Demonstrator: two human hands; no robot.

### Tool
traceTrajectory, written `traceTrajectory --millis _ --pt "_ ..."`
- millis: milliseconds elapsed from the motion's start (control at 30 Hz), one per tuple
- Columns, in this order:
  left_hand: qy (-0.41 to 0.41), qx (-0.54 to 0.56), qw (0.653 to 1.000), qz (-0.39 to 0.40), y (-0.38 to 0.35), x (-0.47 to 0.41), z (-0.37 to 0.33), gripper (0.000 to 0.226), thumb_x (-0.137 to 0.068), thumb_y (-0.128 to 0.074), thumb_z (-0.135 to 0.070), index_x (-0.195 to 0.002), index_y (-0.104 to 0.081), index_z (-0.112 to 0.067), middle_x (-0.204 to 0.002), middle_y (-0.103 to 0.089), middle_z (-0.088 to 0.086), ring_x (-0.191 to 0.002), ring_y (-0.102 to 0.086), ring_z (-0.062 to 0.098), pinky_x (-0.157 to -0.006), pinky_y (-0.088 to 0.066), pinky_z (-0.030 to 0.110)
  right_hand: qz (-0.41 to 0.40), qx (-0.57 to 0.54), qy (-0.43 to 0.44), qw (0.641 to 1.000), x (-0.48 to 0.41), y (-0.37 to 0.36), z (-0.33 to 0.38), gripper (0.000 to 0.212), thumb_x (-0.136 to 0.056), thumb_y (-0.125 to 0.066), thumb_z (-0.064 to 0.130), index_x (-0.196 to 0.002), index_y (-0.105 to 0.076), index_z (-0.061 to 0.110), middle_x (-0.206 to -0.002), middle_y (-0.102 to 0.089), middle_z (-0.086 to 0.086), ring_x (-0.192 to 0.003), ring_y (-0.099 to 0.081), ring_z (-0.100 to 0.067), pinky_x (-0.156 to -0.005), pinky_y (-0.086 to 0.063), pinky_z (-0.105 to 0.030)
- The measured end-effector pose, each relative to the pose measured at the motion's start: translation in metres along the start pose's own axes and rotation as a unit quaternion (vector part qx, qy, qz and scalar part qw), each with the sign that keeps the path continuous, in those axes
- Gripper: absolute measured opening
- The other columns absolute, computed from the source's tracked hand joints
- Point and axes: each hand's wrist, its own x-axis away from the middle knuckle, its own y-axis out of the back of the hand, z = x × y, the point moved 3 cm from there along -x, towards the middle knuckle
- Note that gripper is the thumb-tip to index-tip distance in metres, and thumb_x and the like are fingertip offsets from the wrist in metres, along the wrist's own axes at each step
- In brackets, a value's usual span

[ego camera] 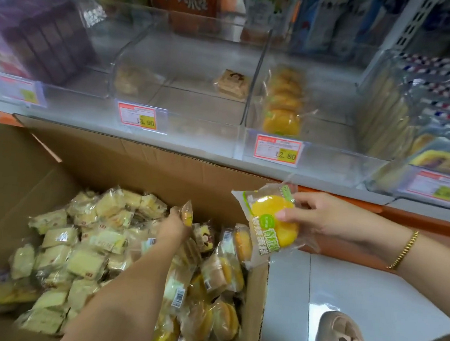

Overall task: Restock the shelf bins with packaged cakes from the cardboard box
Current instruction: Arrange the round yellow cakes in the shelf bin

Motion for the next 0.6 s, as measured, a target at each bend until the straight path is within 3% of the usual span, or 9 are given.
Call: traceTrajectory --millis 100,167,233,300,367,500,600 --pt "0.011 -0.014 1.0 0.009 -0.008 -0.009 -0.003 0.088 -0.083 -0.069 -0.038 -0.147 -0.018 -0.005 -0.125 -0.058 0.015 -0.113 -0.057 0.033 -0.088 -0.048 0.039 -0.017 0.018 0.017 1.0 0.001 0.003 0.006 0.048 -0.069 -0.074 0.04 -0.11 -0.066 0.016 -0.098 -0.075 0.0 -0.088 -0.072 -0.014 -0.076 -0.057 -0.026" --pt "0.018 -0.001 1.0 0.001 -0.012 -0.015 0.001 0.088 -0.08 -0.074 -0.039 -0.143 -0.025 -0.001 -0.125 -0.058 0.017 -0.112 -0.057 0.034 -0.083 -0.047 0.038 -0.027 0.023 0.034 0.999 0.003 0.001 0.011 0.04 -0.07 -0.074 0.04 -0.104 -0.067 0.02 -0.095 -0.075 0.004 -0.086 -0.071 -0.011 -0.074 -0.056 -0.023" --pt "0.033 0.027 0.999 -0.009 -0.013 -0.019 0.005 0.075 -0.077 -0.076 -0.037 -0.132 -0.042 0.002 -0.111 -0.063 0.016 -0.099 -0.061 0.032 -0.074 -0.048 0.036 -0.034 0.033 0.052 0.998 0.005 0.0 0.013 0.041 -0.066 -0.075 0.045 -0.1 -0.067 0.023 -0.094 -0.074 0.006 -0.087 -0.071 -0.011 -0.077 -0.057 -0.027" --pt "0.051 0.07 0.996 -0.005 -0.006 -0.021 0.007 0.049 -0.074 -0.078 -0.033 -0.105 -0.06 0.001 -0.083 -0.064 0.012 -0.074 -0.061 0.025 -0.056 -0.046 0.031 -0.035 0.047 0.068 0.996 0.006 0.0 0.014 0.043 -0.065 -0.075 0.047 -0.1 -0.067 0.024 -0.093 -0.074 0.007 -0.087 -0.071 -0.01 -0.079 -0.057 -0.029" --pt "0.073 0.102 0.992 0.016 0.01 -0.024 0.011 0.036 -0.075 -0.078 -0.03 -0.085 -0.061 0.0 -0.073 -0.06 0.009 -0.063 -0.055 0.02 -0.05 -0.041 0.029 -0.04 0.047 0.076 0.995 0.005 0.002 0.017 0.052 -0.055 -0.074 0.055 -0.096 -0.067 0.023 -0.088 -0.074 0.008 -0.083 -0.071 -0.01 -0.078 -0.057 -0.032" --pt "0.05 0.131 0.989 0.047 0.056 -0.021 0.026 0.024 -0.071 -0.077 -0.022 -0.07 -0.059 -0.006 -0.068 -0.057 0.009 -0.058 -0.049 0.02 -0.056 -0.041 0.027 -0.053 0.073 0.096 0.991 0.004 0.006 0.026 0.071 -0.041 -0.07 0.066 -0.093 -0.068 0.017 -0.087 -0.074 0.0 -0.082 -0.07 -0.016 -0.08 -0.057 -0.039" --pt "0.027 0.196 0.977 0.076 0.074 -0.006 0.045 0.019 -0.068 -0.076 -0.017 -0.073 -0.065 -0.001 -0.071 -0.065 0.018 -0.07 -0.062 0.024 -0.073 -0.053 0.03 -0.051 0.089 0.119 0.988 0.007 0.007 0.034 0.076 -0.042 -0.069 0.066 -0.097 -0.069 0.013 -0.094 -0.074 -0.007 -0.085 -0.07 -0.022 -0.083 -0.055 -0.04"
